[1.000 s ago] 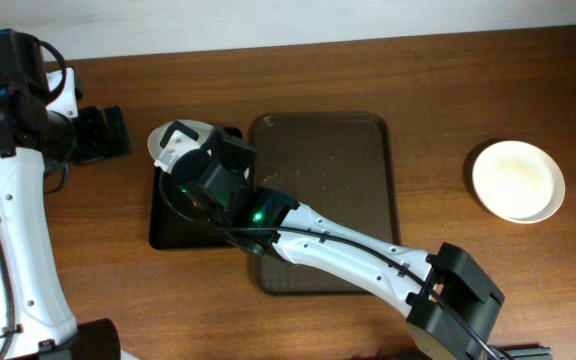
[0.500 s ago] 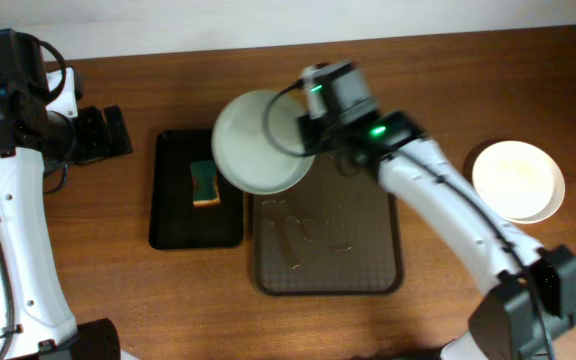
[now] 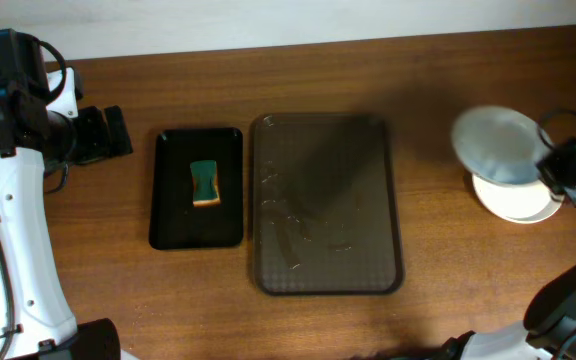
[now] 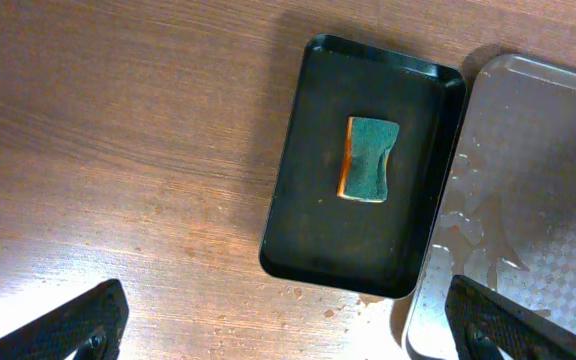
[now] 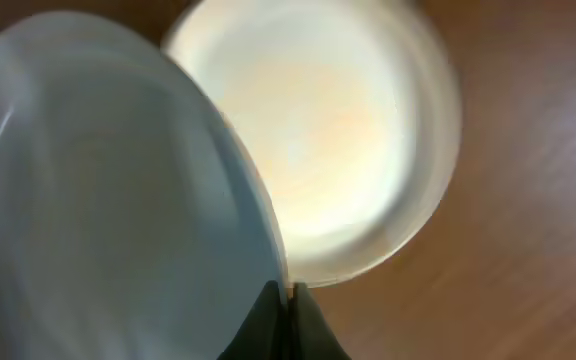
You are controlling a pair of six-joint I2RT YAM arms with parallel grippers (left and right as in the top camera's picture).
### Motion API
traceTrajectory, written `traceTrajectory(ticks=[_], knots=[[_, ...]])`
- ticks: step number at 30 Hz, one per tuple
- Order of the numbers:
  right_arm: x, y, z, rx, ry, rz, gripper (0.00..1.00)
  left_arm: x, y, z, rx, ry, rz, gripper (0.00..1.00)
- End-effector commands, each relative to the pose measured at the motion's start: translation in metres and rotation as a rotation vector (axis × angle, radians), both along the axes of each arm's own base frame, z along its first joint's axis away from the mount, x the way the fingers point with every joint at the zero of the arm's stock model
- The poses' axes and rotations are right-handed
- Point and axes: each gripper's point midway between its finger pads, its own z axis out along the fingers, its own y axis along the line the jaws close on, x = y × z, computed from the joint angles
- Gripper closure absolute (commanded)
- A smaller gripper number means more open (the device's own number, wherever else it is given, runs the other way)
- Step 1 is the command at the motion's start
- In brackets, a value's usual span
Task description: Clean dirty plates on tray and stack at the side
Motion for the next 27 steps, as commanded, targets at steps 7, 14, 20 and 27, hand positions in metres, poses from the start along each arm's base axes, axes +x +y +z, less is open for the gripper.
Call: traceTrajectory(ticks=[7, 14, 20, 27], knots=[[-0.025, -0.022, -0.058, 0.03, -0.037, -0.098, 0.67, -0.003, -0.001, 0.006, 0.003, -0.017, -0.018, 0.0], [0.033, 0.086, 0.057, 0.077, -0.398, 0.307, 0.43, -0.003, -0.001, 0.006, 0.002, -0.017, -0.018, 0.0], [0.025, 0.289, 0.173, -0.126, -0.742, 1.009, 0.23, -0.003, -0.001, 0.006, 0.003, -0.017, -0.018, 0.0], [-0.005, 0.337, 0.172, -0.149, -0.717, 1.167, 0.02, -0.003, -0.001, 0.006, 0.003, -0.017, -0.018, 0.0]])
